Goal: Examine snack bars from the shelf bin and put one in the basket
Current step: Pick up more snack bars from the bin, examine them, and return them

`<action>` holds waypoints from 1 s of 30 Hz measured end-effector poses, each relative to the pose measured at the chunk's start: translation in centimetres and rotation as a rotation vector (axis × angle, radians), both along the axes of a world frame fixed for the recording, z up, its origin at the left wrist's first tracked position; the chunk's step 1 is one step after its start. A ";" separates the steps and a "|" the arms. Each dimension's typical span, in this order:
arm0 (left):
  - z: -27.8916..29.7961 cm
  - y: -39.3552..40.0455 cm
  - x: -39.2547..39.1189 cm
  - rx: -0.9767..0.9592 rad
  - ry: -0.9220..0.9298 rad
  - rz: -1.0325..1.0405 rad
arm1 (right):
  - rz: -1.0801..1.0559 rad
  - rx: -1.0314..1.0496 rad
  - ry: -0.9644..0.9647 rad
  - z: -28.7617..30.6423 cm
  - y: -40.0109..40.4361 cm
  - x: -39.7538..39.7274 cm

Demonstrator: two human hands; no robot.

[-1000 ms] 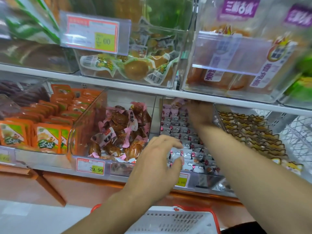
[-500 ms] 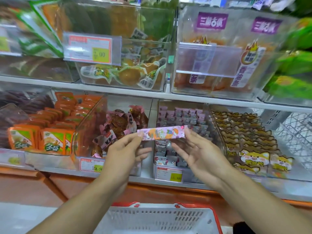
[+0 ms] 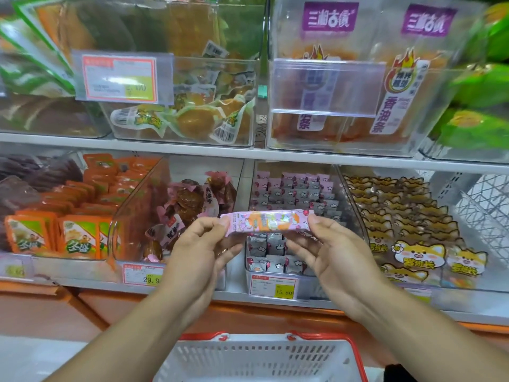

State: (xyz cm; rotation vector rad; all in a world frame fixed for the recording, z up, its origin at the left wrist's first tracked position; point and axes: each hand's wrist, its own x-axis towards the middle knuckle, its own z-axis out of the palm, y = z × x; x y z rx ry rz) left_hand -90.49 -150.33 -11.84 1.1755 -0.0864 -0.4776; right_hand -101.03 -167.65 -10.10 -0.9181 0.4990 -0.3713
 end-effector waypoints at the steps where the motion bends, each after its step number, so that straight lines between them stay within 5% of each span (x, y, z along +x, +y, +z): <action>1: -0.2 0.0 0.0 0.062 -0.018 0.013 | 0.022 -0.051 0.011 -0.1 0.0 -0.1; 9: -0.6 0.3 -0.2 -0.003 0.029 0.021 | 0.210 -0.596 -0.048 -0.5 0.4 -1.1; 17: 0.5 0.7 -0.9 0.050 -0.209 -0.041 | 0.262 -0.490 -0.026 -0.4 -0.3 -0.4; 23: 0.2 0.8 -0.8 0.243 -0.106 -0.047 | 0.360 -0.532 -0.070 0.0 -0.6 -0.3; 30: 0.4 0.9 -1.2 0.099 -0.218 -0.145 | 0.201 -0.406 0.017 -0.3 -0.6 0.5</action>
